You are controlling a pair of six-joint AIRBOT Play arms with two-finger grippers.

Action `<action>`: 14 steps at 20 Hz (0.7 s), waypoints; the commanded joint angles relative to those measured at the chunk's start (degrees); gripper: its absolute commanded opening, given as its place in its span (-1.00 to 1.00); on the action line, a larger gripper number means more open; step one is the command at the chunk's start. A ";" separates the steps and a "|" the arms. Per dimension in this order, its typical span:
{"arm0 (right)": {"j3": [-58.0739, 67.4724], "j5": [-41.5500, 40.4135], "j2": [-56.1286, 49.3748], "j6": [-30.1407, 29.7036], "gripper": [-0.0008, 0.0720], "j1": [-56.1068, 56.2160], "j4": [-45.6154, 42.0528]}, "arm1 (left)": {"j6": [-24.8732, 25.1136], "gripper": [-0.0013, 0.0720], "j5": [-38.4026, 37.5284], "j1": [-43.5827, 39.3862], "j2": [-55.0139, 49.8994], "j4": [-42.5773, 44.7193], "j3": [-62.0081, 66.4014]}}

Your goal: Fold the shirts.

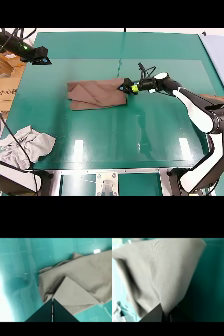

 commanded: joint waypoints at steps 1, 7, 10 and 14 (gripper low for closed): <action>9.31 2.64 1.36 1.53 -0.95 -0.83 2.95 | -0.11 -0.91 -0.74 0.02 0.02 0.02 -0.02; 18.80 5.20 14.86 12.61 -0.95 -16.59 -4.28 | -0.07 -0.91 -1.64 0.02 0.02 0.02 -0.02; 18.80 5.29 20.22 16.96 -0.95 -28.09 -8.22 | -0.04 -0.91 -1.64 0.02 0.02 0.02 -0.02; 18.80 6.56 23.45 20.50 -0.95 -45.05 -10.03 | -0.07 -0.91 -1.60 0.00 0.02 0.02 -0.02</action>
